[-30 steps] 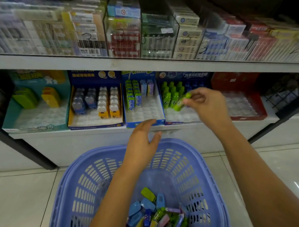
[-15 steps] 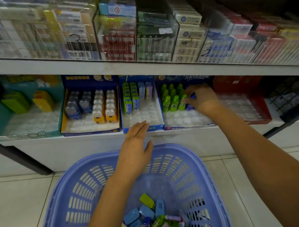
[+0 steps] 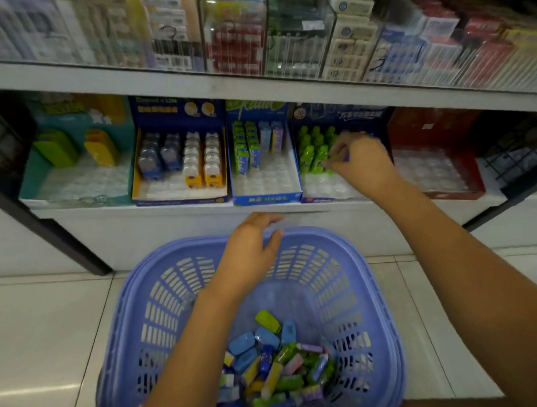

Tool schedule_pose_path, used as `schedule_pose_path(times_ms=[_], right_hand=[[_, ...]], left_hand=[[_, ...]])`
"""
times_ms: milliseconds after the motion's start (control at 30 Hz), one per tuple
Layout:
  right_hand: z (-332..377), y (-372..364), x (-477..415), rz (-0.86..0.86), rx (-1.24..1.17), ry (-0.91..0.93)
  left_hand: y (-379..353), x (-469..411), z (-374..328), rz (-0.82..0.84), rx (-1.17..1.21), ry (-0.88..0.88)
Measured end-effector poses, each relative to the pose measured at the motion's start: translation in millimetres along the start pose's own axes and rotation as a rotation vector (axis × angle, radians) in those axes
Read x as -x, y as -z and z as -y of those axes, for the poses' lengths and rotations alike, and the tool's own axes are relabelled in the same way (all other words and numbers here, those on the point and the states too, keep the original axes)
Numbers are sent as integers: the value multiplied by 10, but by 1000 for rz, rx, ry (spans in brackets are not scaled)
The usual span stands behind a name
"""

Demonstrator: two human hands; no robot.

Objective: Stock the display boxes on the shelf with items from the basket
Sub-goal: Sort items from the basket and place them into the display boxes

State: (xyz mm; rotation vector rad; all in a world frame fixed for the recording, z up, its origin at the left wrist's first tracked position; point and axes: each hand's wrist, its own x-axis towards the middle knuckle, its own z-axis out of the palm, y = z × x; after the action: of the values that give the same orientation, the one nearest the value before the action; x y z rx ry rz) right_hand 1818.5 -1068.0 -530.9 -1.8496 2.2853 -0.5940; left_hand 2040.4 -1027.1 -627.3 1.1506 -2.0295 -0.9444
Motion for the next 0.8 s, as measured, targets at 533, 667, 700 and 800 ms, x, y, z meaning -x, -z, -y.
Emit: schedule_pose_path(times_ms=[533,667,700,800], right_hand=[[-181,-2119,1966,1273,399,167],[-163,-2161,2007,1297,388,222],[-154,-2170,2030,1315,402,226],[-110,-2193,2119,1324,443,232]], left_hand=[[-905,1095,980,1049,-379,427],[-1031,1164,976,998,-434,364],[-1046,1155,973,1010,-447,361],[-1057,1079,997,1061,-468,415]])
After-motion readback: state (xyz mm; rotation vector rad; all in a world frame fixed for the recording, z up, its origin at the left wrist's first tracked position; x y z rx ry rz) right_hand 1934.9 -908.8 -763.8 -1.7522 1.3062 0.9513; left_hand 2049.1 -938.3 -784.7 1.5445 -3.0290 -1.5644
